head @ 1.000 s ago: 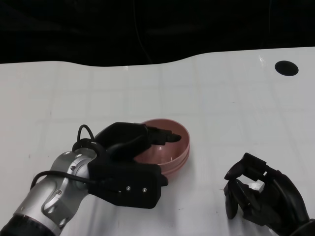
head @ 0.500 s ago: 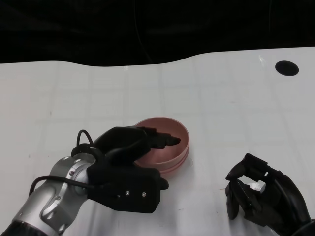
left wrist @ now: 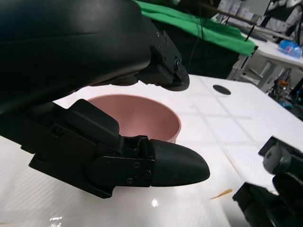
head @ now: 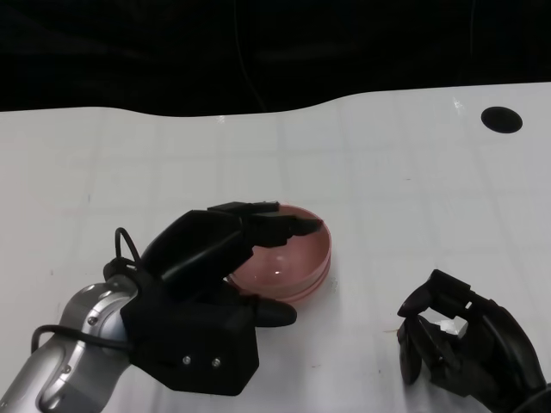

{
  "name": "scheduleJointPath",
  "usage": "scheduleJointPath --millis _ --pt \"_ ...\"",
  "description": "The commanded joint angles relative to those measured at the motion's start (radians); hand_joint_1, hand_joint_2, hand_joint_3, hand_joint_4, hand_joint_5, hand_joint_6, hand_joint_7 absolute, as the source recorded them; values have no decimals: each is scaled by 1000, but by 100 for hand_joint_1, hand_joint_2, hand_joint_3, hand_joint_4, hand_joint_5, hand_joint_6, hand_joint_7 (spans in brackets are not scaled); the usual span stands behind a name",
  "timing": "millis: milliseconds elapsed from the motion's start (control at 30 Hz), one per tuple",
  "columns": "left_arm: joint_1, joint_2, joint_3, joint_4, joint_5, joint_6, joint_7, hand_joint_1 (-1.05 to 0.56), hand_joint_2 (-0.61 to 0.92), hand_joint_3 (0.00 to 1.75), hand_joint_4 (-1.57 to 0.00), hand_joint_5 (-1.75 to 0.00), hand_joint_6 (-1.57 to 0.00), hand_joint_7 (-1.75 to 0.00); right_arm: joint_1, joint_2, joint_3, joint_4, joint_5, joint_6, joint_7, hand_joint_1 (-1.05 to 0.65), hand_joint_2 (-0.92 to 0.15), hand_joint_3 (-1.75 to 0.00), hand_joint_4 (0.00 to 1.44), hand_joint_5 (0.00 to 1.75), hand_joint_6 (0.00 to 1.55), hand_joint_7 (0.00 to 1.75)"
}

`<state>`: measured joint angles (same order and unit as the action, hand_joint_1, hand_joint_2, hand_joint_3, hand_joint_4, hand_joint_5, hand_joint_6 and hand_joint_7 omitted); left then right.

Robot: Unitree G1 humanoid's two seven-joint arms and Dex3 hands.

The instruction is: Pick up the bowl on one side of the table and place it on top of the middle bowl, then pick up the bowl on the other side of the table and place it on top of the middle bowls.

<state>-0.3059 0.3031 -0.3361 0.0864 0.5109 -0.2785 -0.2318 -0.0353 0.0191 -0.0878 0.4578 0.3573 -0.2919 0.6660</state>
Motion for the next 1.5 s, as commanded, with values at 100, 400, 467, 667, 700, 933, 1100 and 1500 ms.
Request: scheduleJointPath --millis 100,400,467,667,700,933,1100,1500 --pt "40 5 43 -81 -71 24 -17 -105 92 55 -29 -3 -46 -2 -5 -10 -19 13 16 -11 15 -18 -72 -78 90 175 74 152" --pt "145 -18 158 -215 -402 96 -106 -96 92 38 -36 -4 -50 -1 -5 -11 -22 12 7 -5 10 -19 -72 -76 90 175 74 151" --pt "170 -31 195 -233 -502 107 -129 -91 92 33 -40 -6 -51 -2 -7 -12 -25 18 8 -11 15 -19 -73 -76 90 175 74 151" --pt "236 -46 302 -255 -765 183 -201 -83 92 29 -53 -12 -57 -4 -7 -16 -28 15 11 -6 19 -19 -73 -76 89 175 74 151" --pt "254 -58 327 -258 -848 218 -222 -80 92 26 -55 -12 -58 -4 -6 -18 -28 14 10 -4 20 -19 -73 -76 89 175 74 150" --pt "354 -110 456 -245 -1174 375 -294 -59 92 15 -51 -53 -65 -5 -11 -23 -36 20 13 0 21 -19 -74 -75 89 175 75 150" --pt "409 -136 505 -227 -1209 393 -289 -44 92 15 -50 -91 -77 -11 -14 -24 -39 21 19 5 24 -18 -74 -75 89 175 76 149" --pt "479 -149 598 -43 -1234 413 -388 -7 68 105 -57 -167 -61 -131 -25 -37 -47 45 23 -14 33 -18 -74 -75 90 175 75 149"
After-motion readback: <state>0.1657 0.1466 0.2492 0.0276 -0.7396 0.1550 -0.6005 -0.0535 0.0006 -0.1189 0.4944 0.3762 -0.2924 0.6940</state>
